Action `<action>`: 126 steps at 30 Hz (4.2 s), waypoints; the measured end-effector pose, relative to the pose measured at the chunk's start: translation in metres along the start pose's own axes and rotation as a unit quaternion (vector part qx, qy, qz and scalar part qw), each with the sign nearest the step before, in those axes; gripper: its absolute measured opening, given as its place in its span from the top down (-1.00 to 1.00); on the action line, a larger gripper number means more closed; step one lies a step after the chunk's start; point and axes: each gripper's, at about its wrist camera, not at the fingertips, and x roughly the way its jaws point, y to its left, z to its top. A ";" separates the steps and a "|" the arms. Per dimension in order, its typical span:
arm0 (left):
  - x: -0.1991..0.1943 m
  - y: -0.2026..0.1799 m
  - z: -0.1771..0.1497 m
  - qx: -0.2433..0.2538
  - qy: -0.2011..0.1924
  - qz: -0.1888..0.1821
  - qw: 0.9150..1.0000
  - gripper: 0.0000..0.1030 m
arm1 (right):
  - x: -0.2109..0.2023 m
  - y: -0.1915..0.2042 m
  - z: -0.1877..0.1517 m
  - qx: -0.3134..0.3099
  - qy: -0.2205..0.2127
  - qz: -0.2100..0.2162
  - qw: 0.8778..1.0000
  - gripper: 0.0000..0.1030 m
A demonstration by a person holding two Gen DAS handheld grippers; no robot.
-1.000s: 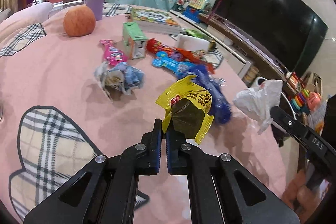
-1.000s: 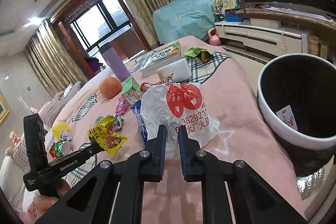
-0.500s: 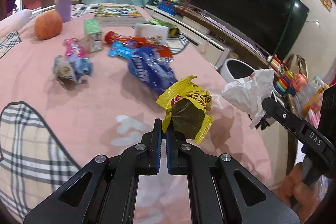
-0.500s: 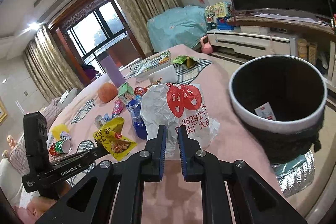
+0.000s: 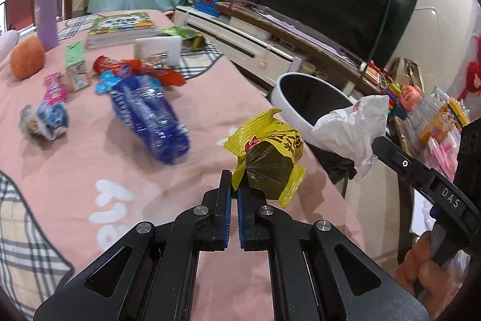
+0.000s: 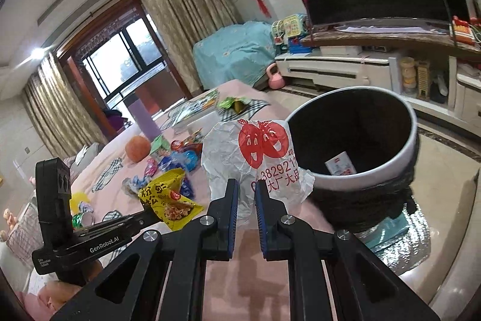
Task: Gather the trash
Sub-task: 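Carry both items over the black bin and open both grippers, then move both tools back toward the remaining trash on the bed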
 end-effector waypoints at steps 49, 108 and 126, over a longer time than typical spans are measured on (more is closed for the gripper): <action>0.106 -0.101 0.074 0.082 0.048 -0.009 0.995 0.85 | 0.026 -0.090 0.050 0.046 0.006 -0.058 0.997 0.77; -0.030 0.146 -0.034 -0.144 0.005 0.086 0.986 -0.37 | 0.088 0.086 -0.029 -0.041 0.111 0.054 0.992 -0.91; -0.016 0.191 0.009 -0.152 -0.003 0.124 0.980 -0.45 | 0.136 0.105 -0.021 -0.062 0.144 0.065 0.985 -0.91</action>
